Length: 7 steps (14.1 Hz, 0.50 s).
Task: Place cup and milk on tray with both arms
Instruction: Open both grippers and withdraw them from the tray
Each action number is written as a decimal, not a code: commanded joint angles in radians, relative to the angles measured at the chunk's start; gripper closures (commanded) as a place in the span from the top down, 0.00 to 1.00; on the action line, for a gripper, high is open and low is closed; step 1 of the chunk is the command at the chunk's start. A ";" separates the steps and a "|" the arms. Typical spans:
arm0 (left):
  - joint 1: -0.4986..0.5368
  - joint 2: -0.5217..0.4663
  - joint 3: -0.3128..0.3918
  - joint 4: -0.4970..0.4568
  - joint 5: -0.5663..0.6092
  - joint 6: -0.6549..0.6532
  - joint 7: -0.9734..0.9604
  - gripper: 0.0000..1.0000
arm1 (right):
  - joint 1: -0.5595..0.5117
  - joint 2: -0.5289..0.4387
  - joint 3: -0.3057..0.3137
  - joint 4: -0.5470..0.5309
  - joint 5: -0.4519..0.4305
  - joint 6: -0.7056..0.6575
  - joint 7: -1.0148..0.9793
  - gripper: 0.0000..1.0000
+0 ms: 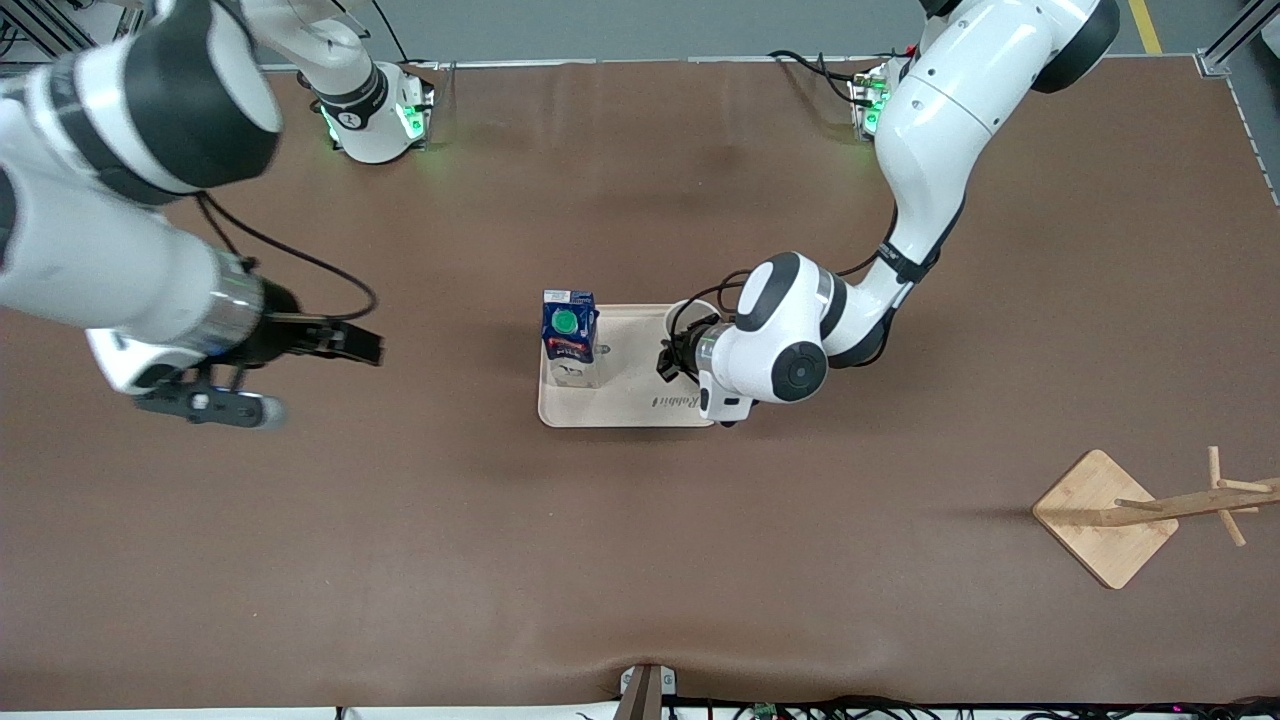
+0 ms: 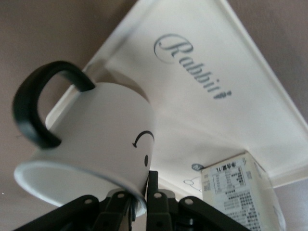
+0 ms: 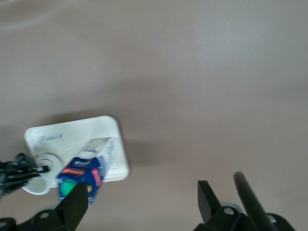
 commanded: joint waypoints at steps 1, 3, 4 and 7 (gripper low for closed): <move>-0.004 0.014 0.016 0.040 -0.021 -0.005 -0.008 0.99 | -0.027 -0.117 0.019 -0.100 -0.096 0.008 -0.073 1.00; -0.006 0.013 0.015 0.077 -0.021 -0.007 -0.016 1.00 | -0.075 -0.226 0.019 -0.253 -0.138 0.089 -0.206 1.00; -0.006 0.004 0.014 0.090 -0.013 -0.013 -0.016 1.00 | -0.123 -0.273 0.020 -0.336 -0.137 0.144 -0.306 1.00; 0.000 -0.067 0.040 0.133 0.034 -0.101 -0.014 1.00 | -0.204 -0.369 0.020 -0.476 -0.135 0.205 -0.409 1.00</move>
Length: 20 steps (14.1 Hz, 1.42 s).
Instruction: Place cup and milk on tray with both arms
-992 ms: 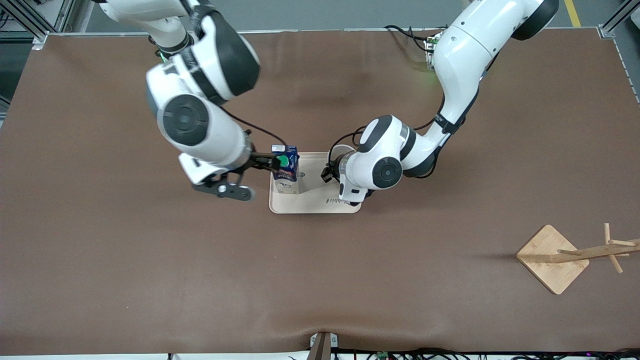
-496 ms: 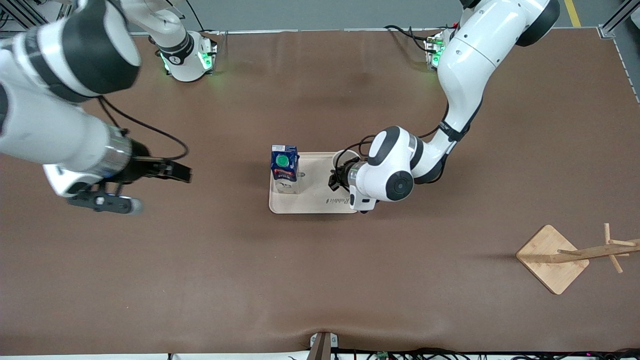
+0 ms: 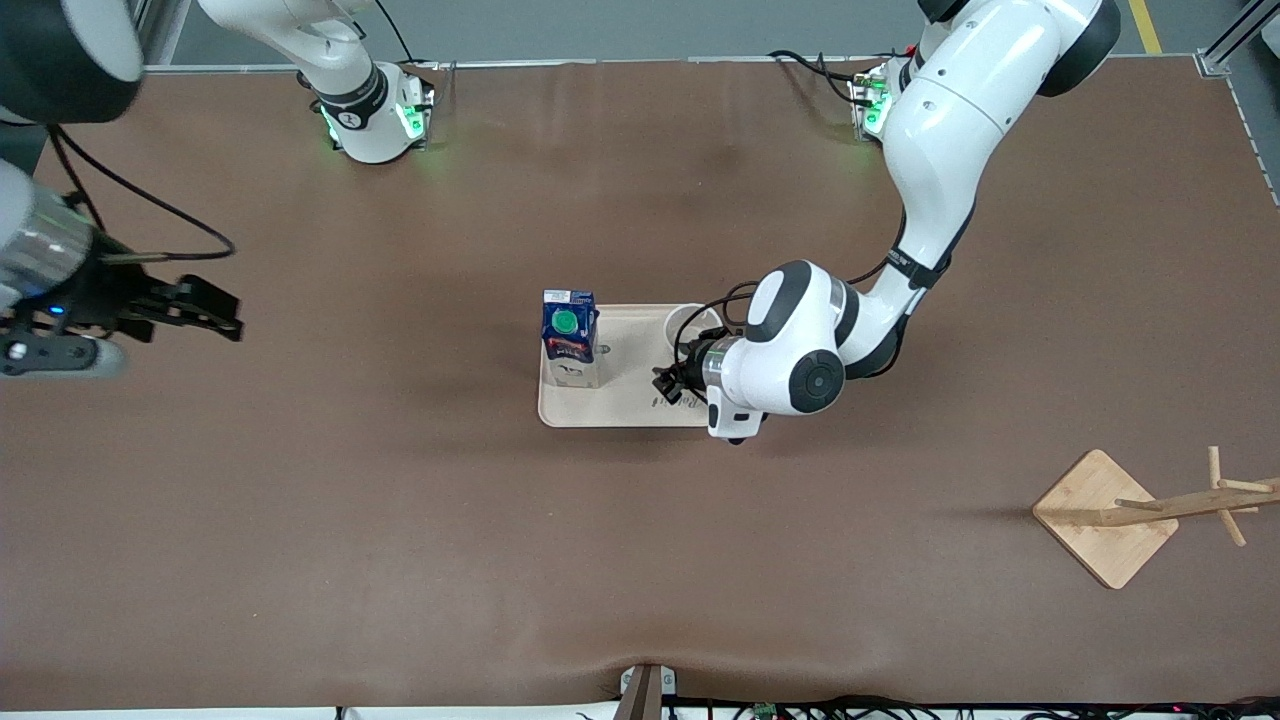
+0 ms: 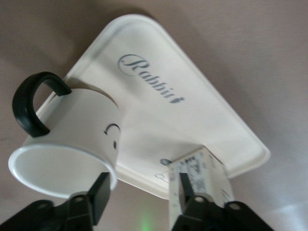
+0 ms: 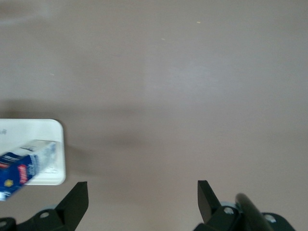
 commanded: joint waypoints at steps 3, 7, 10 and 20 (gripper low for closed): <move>0.027 -0.160 0.051 0.070 0.179 -0.192 -0.006 1.00 | -0.142 -0.131 0.022 -0.189 -0.012 0.048 -0.209 1.00; 0.123 -0.283 0.051 0.071 0.286 -0.321 0.123 1.00 | -0.149 -0.144 0.024 -0.177 -0.017 0.010 -0.205 1.00; 0.223 -0.376 0.051 0.070 0.320 -0.401 0.291 1.00 | -0.150 -0.144 0.024 -0.175 -0.017 0.011 -0.205 1.00; 0.421 -0.579 0.048 0.067 0.489 -0.576 0.823 1.00 | -0.118 -0.143 0.024 -0.147 -0.040 -0.056 -0.051 1.00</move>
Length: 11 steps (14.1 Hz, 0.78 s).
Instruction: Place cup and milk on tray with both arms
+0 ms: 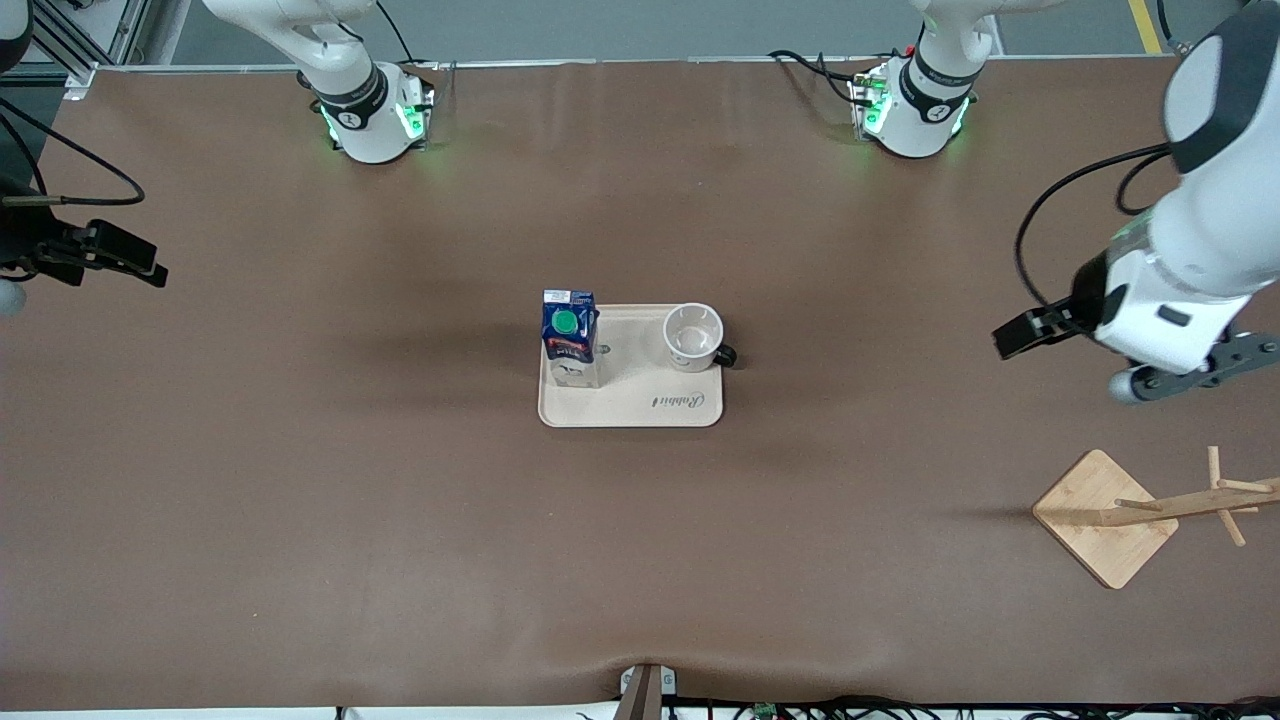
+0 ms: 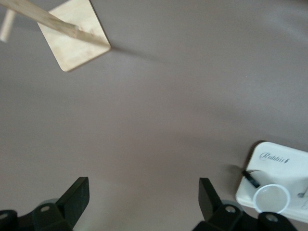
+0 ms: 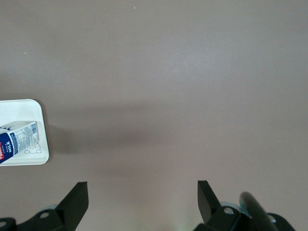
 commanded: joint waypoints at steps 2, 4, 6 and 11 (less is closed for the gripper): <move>0.020 -0.091 0.012 -0.029 0.016 -0.050 0.124 1.00 | 0.005 -0.012 0.009 0.016 -0.061 -0.016 -0.012 1.00; -0.026 -0.129 0.088 -0.035 0.008 -0.087 0.159 1.00 | -0.001 -0.004 0.006 0.048 -0.063 -0.017 -0.016 1.00; -0.069 -0.163 0.169 -0.035 -0.016 -0.130 0.169 1.00 | -0.004 0.000 0.005 0.068 -0.064 -0.052 -0.013 1.00; -0.210 -0.252 0.344 -0.079 -0.021 -0.151 0.279 1.00 | -0.005 0.000 0.003 0.081 -0.078 -0.062 -0.013 1.00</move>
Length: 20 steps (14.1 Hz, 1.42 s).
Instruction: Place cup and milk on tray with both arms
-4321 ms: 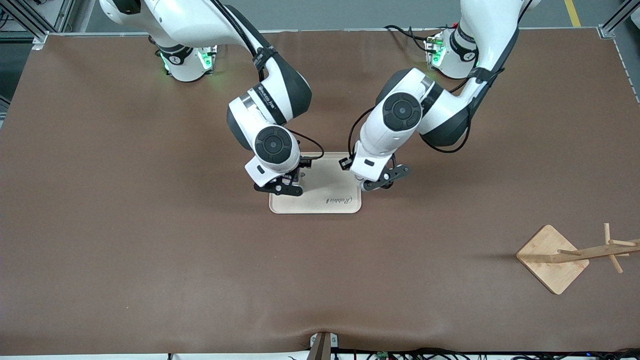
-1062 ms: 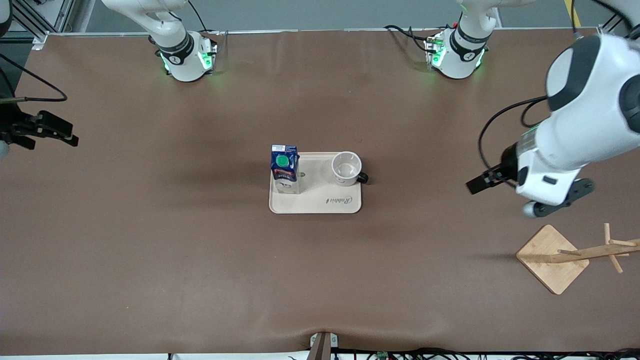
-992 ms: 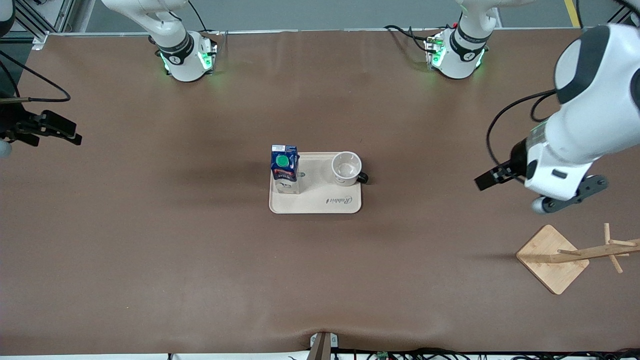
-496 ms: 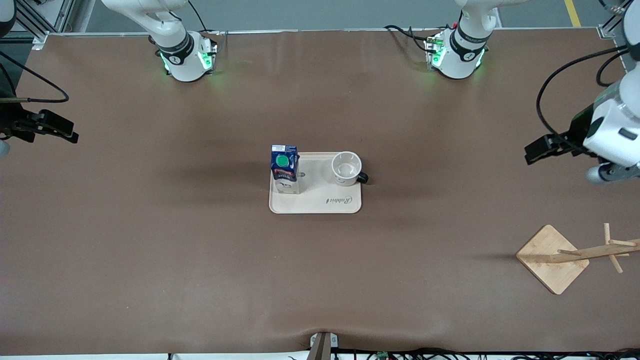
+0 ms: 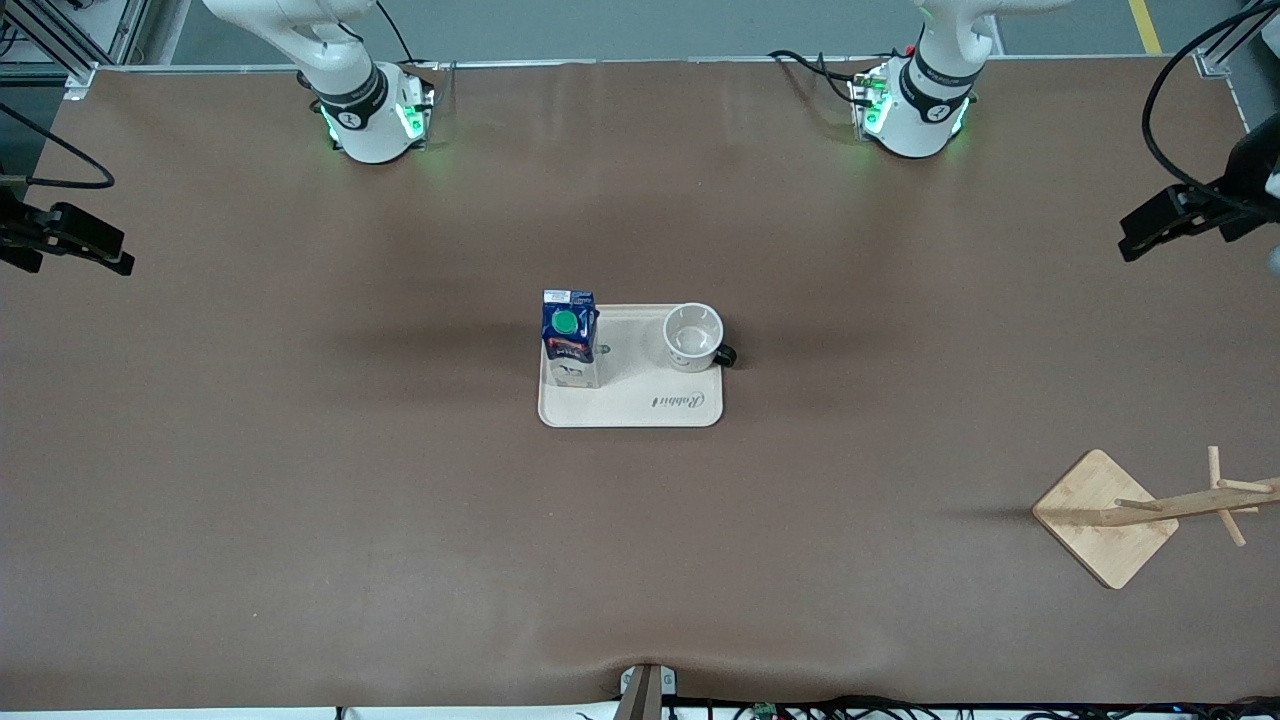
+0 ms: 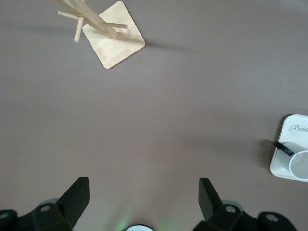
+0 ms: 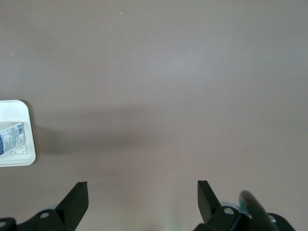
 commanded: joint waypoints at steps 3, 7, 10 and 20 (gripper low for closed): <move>-0.060 -0.119 0.061 -0.123 -0.011 -0.005 0.068 1.00 | 0.006 0.010 0.004 0.017 -0.023 -0.018 -0.005 1.00; -0.009 -0.138 -0.001 -0.139 -0.011 -0.001 0.068 1.00 | -0.011 0.010 0.000 0.017 -0.024 -0.032 -0.003 1.00; 0.002 -0.143 -0.018 -0.142 -0.011 0.004 0.068 1.00 | -0.023 0.016 0.000 0.017 -0.024 -0.043 -0.003 1.00; 0.002 -0.159 -0.021 -0.171 -0.012 0.006 0.070 1.00 | -0.046 0.054 0.000 0.059 -0.041 -0.121 -0.005 1.00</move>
